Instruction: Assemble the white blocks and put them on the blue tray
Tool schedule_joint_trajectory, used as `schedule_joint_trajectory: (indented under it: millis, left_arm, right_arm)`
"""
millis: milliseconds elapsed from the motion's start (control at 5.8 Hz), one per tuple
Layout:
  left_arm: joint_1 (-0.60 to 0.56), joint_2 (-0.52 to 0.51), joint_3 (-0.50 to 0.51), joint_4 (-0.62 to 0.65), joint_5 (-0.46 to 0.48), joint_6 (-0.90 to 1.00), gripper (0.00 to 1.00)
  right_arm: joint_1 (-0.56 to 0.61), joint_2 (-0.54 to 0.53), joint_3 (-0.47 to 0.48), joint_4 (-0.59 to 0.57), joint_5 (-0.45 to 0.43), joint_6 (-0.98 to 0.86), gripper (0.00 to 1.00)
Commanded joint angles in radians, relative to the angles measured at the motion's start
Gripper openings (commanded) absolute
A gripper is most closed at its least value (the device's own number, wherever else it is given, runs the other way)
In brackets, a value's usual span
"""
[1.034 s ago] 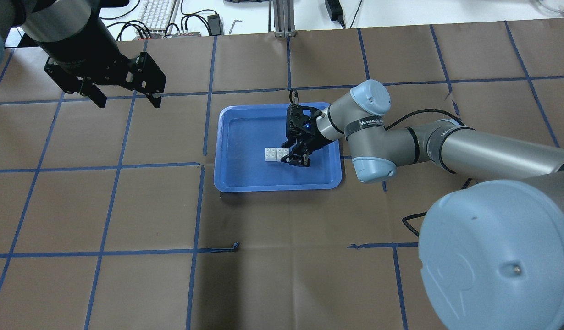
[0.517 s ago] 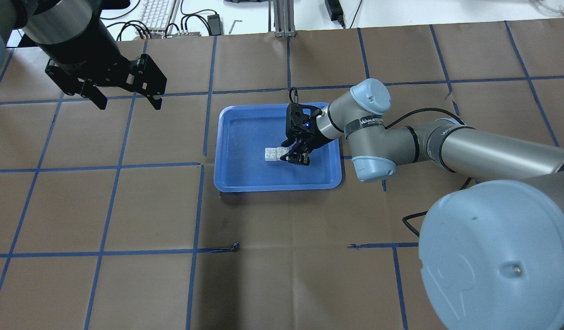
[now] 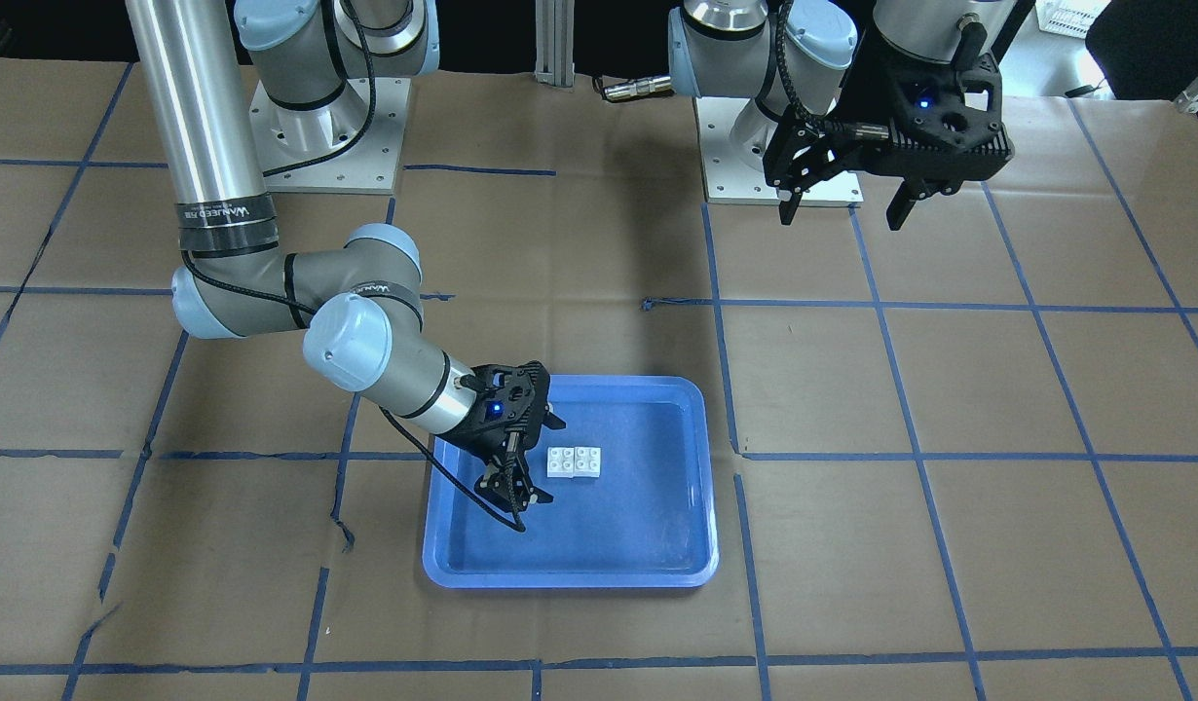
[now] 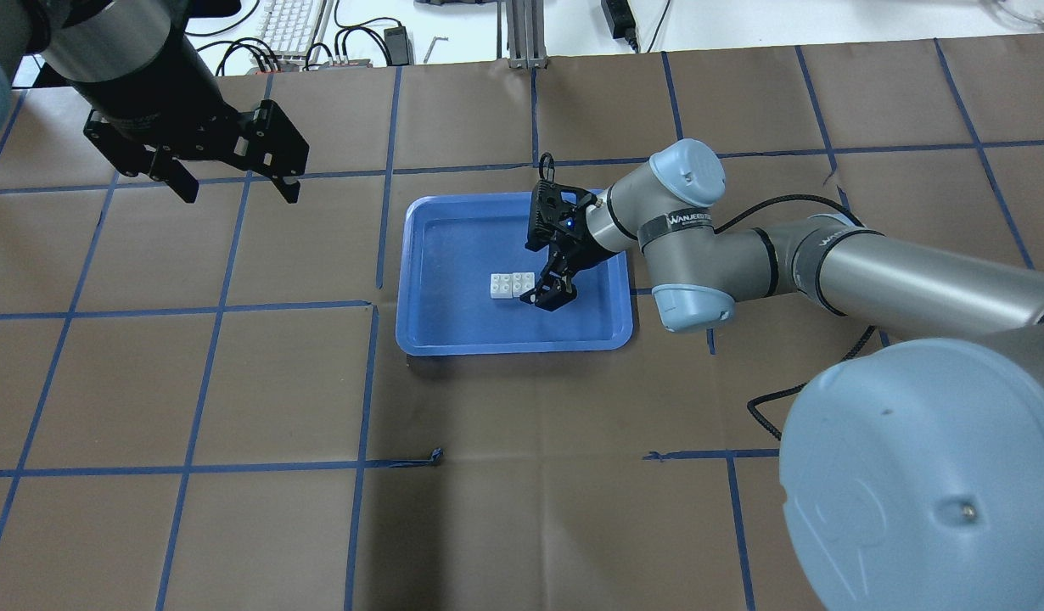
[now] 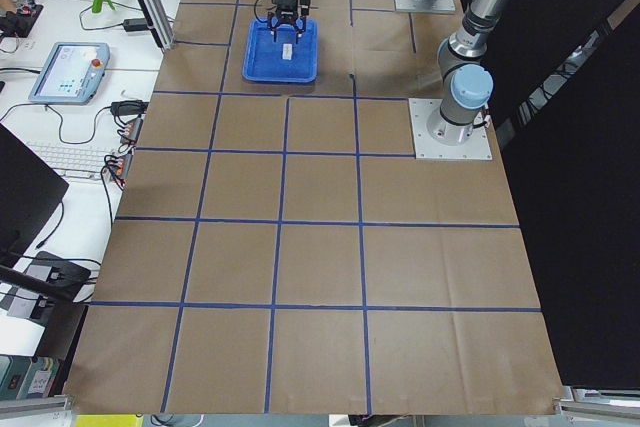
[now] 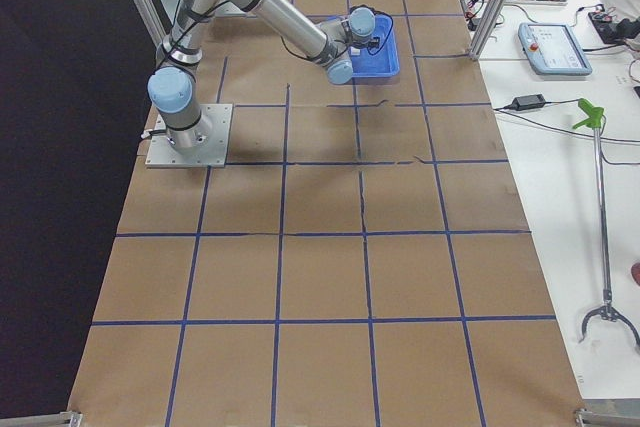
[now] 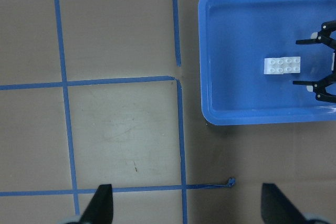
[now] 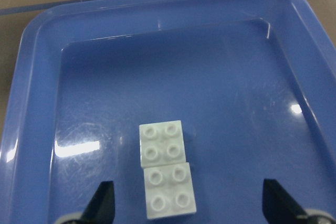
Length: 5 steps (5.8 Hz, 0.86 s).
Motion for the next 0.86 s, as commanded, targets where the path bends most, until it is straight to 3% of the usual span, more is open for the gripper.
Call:
schedule_joint_trajectory:
  millis: [0, 690]
  left_arm:
    - [0.0, 0.004, -0.003, -0.002, 0.002, 0.0, 0.99]
    - [0.0, 0.01, -0.005, -0.012, 0.002, 0.002, 0.99]
  right_arm:
    - [-0.003, -0.075, -0.048, 0.078, -0.086, 0.179, 1.0]
    - [-0.022, -0.256, -0.192, 0.561, -0.373, 0.537, 1.0]
